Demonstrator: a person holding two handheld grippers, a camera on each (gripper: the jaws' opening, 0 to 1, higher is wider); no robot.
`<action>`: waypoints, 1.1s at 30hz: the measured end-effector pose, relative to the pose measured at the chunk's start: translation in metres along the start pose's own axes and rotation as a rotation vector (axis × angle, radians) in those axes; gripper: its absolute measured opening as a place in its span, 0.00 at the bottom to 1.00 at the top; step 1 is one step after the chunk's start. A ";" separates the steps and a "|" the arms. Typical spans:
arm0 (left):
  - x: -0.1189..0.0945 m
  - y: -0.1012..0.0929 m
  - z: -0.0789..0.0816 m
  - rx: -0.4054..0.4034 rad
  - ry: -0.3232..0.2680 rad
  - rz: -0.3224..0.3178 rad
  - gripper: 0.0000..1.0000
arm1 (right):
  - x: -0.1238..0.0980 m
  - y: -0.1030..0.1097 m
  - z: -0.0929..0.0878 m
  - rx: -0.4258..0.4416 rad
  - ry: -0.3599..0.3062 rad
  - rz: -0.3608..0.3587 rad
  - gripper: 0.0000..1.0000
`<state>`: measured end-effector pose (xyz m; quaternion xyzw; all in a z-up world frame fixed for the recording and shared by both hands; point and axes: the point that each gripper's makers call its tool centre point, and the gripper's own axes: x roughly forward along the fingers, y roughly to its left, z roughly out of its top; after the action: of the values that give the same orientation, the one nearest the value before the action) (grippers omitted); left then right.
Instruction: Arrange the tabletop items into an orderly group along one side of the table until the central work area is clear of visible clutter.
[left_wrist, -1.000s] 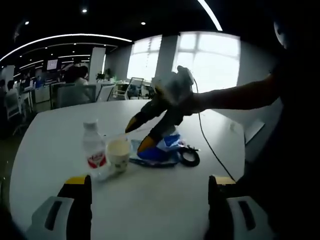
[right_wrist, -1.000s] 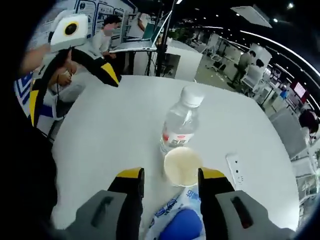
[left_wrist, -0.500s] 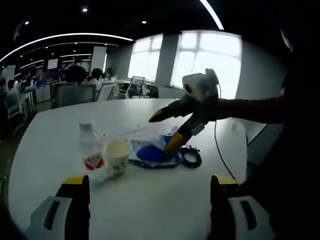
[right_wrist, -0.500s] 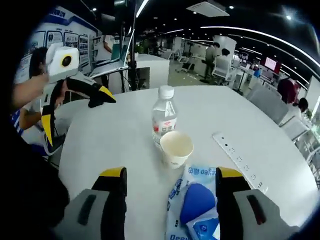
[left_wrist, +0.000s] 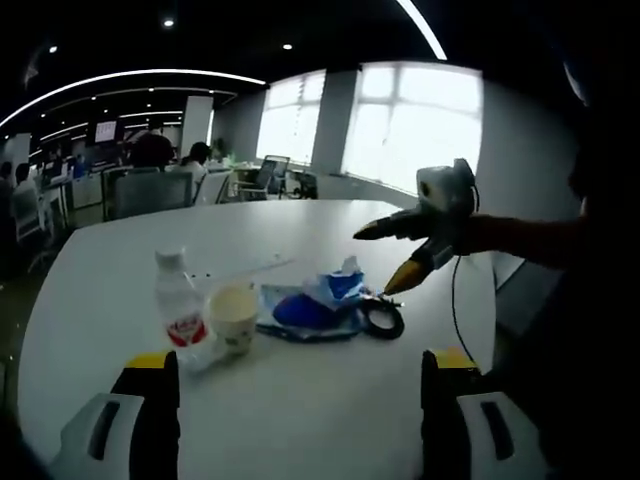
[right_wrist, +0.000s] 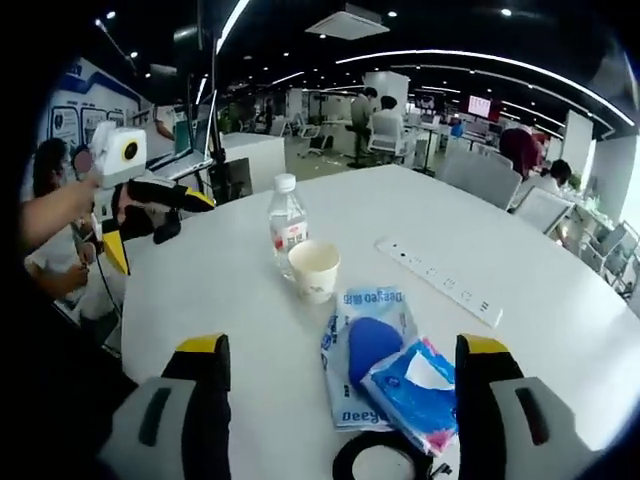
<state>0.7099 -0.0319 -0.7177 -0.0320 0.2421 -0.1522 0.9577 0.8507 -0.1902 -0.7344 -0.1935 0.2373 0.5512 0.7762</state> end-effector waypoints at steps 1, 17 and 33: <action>0.000 0.000 0.000 -0.001 0.000 -0.001 0.99 | -0.004 -0.002 -0.003 0.008 0.001 -0.011 0.92; 0.002 -0.002 -0.004 0.002 0.018 -0.013 1.00 | -0.081 -0.032 -0.068 0.147 0.022 -0.141 0.99; 0.000 -0.008 -0.003 0.002 0.025 -0.008 1.00 | -0.128 -0.040 -0.096 0.226 0.025 -0.216 0.99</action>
<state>0.7061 -0.0391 -0.7197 -0.0299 0.2536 -0.1564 0.9541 0.8379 -0.3546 -0.7364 -0.1359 0.2854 0.4319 0.8447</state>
